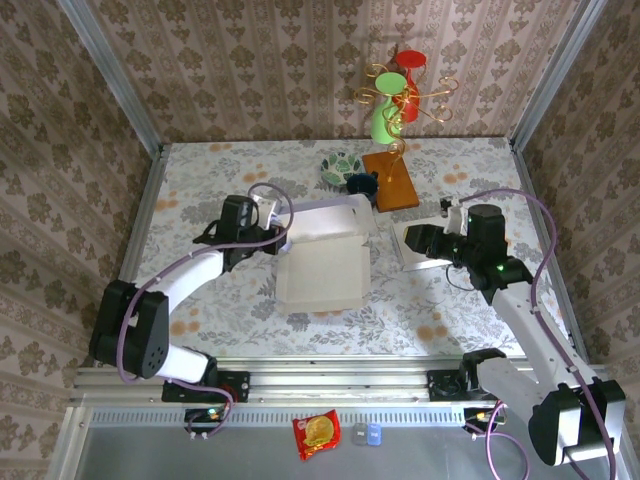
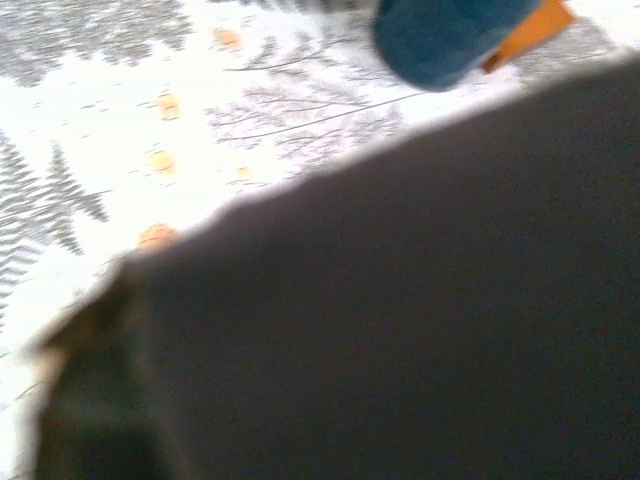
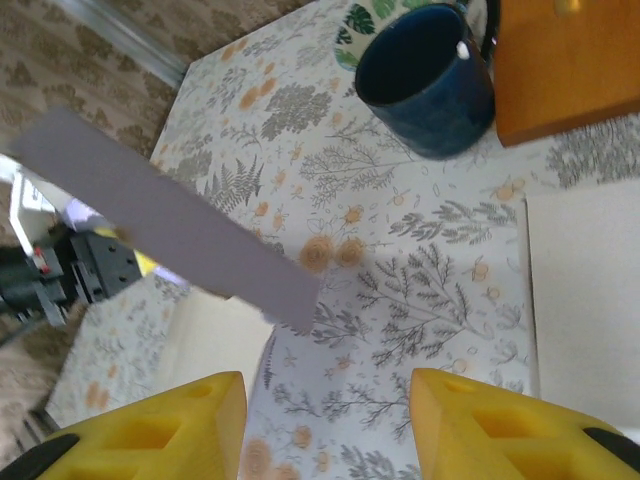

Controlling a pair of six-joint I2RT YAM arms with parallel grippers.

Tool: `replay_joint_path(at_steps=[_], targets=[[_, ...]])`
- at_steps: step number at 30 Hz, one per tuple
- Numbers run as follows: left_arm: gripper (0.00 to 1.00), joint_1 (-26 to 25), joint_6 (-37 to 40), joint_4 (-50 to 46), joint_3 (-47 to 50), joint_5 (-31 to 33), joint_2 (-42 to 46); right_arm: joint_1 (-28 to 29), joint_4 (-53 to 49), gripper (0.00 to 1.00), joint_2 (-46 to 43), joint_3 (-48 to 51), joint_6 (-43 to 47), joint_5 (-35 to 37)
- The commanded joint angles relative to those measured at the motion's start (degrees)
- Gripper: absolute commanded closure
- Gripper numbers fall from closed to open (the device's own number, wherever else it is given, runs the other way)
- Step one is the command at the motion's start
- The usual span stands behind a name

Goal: Fold the paper box

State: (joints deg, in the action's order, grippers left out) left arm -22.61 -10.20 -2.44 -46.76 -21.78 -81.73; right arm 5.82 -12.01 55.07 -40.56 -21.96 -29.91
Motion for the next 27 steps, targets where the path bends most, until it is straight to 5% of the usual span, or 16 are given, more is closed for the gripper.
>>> replay_joint_path(at_steps=[1, 11, 27], targets=[[1.0, 1.11, 2.7, -2.48, -2.23, -11.4, -0.73, 0.14, 6.58, 0.55, 0.36, 0.37, 11.25, -4.24], [1.0, 1.68, 3.63, -5.27, -5.35, -19.29, -3.8, 4.41, 5.03, 0.6, 7.16, -8.59, 15.6, -13.82], [1.0, 1.43, 2.94, -5.21, -5.87, -20.03, -4.89, 8.51, 1.29, 0.65, 10.63, -12.73, 19.83, -13.42]])
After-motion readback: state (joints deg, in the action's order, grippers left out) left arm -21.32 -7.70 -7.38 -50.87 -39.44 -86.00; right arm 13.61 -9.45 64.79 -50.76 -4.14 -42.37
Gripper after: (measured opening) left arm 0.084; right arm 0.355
